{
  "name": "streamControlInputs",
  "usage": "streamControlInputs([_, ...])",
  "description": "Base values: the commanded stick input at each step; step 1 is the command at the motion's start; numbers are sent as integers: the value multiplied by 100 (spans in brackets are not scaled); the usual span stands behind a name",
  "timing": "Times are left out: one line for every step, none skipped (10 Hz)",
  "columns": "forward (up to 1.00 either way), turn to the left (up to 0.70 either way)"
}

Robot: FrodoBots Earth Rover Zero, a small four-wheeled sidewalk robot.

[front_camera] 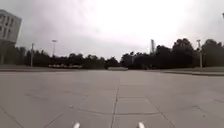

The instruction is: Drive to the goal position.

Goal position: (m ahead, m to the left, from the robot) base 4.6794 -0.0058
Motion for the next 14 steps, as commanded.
streamControlInputs([85, 0])
streamControlInputs([85, 0])
streamControlInputs([85, -12])
streamControlInputs([85, -24])
streamControlInputs([85, -34])
streamControlInputs([85, -22])
streamControlInputs([85, -10])
streamControlInputs([85, 0])
streamControlInputs([85, 0])
streamControlInputs([85, 0])
streamControlInputs([85, 0])
streamControlInputs([85, 0])
streamControlInputs([85, 0])
streamControlInputs([85, 0])
